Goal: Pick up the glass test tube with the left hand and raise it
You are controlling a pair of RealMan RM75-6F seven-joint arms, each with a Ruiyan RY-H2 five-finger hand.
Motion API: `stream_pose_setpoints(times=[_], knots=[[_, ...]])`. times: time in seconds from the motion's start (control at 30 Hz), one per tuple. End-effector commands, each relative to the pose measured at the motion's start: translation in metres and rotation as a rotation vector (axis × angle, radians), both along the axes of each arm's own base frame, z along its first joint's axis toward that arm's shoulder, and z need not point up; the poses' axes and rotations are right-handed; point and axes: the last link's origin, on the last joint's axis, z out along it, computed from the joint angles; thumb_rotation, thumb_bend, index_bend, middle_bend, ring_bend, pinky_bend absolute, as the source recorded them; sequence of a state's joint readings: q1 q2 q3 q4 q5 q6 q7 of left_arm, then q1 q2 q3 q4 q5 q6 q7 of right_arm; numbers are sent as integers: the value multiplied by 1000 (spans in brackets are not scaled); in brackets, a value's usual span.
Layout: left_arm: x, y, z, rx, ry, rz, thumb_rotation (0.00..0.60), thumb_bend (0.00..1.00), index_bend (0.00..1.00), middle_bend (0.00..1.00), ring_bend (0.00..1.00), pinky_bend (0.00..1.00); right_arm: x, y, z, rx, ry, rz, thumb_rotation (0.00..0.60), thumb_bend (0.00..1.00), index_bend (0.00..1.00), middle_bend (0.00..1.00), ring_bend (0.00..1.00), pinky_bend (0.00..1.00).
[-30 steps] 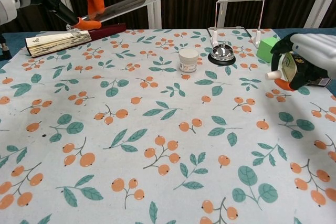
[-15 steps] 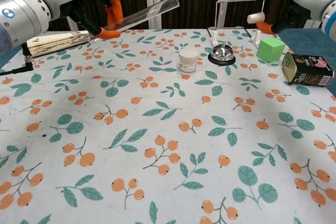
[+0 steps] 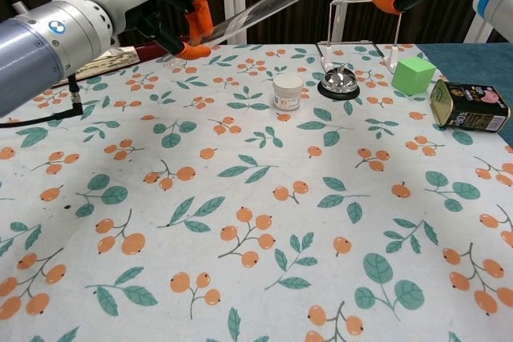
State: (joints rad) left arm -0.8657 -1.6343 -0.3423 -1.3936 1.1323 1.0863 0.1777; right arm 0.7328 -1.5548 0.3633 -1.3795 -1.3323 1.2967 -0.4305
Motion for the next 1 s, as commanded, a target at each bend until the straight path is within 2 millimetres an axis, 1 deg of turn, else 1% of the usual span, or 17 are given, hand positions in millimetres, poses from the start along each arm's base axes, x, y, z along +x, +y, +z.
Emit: stream_pose_setpoints(times=[0.03, 0.2, 0.4, 0.57, 0.67, 1.0], knots=[[0, -1, -3, 15, -63, 2, 600, 679, 658, 698, 229, 58, -1, 0, -2, -20, 33, 47, 600, 461, 724, 226, 0, 0], [-5, -2, -12, -14, -160, 65, 600, 679, 658, 698, 228, 72, 1, -1, -1, -54, 66, 90, 600, 460, 724, 226, 0, 0], [-2, -2, -20, -31, -238, 104, 600, 679, 658, 699, 229, 76, 4, -5, 3, -86, 62, 105, 600, 461, 724, 226, 0, 0], [-2, -1, -24, -39, -227, 109, 600, 679, 660, 702, 229, 76, 7, -7, 6, -101, 70, 122, 600, 461, 724, 226, 0, 0], [4, 1, -23, -45, -210, 93, 600, 679, 661, 706, 229, 79, 13, -8, 7, -111, 79, 150, 600, 461, 724, 226, 0, 0], [7, 3, -20, -41, -191, 89, 600, 679, 661, 706, 229, 86, 24, -9, -2, -105, 112, 199, 600, 461, 724, 226, 0, 0]])
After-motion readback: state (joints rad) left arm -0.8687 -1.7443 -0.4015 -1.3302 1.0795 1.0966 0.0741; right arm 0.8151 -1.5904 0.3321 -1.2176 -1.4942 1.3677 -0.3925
